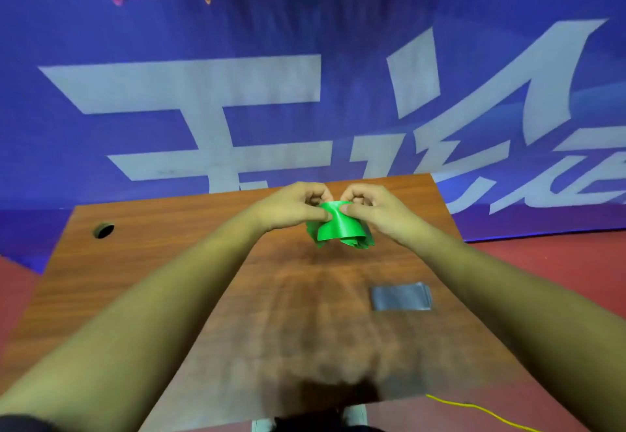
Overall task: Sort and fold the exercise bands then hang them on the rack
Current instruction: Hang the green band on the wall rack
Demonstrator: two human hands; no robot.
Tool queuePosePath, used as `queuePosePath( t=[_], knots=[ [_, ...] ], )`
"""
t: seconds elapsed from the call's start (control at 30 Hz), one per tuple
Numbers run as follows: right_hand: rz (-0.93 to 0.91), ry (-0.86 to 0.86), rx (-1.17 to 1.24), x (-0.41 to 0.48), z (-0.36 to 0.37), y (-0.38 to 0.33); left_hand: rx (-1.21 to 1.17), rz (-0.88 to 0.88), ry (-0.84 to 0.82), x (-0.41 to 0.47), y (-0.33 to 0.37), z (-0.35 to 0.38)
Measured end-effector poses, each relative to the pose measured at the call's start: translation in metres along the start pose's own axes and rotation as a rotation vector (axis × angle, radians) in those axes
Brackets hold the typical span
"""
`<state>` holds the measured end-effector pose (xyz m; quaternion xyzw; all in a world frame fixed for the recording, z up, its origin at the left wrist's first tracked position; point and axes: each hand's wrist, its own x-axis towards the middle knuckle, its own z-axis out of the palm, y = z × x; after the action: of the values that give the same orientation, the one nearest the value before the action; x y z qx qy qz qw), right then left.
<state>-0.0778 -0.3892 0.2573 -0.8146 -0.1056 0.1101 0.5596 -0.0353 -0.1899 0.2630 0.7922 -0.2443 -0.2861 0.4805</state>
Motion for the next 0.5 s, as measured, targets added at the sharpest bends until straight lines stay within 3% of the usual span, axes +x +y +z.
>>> queuePosePath(
  t=[0.5],
  knots=[
    [-0.299,0.061,0.098,0.065,-0.059,-0.204,-0.041,0.298,0.322,-0.037,0.164,-0.127]
  ],
)
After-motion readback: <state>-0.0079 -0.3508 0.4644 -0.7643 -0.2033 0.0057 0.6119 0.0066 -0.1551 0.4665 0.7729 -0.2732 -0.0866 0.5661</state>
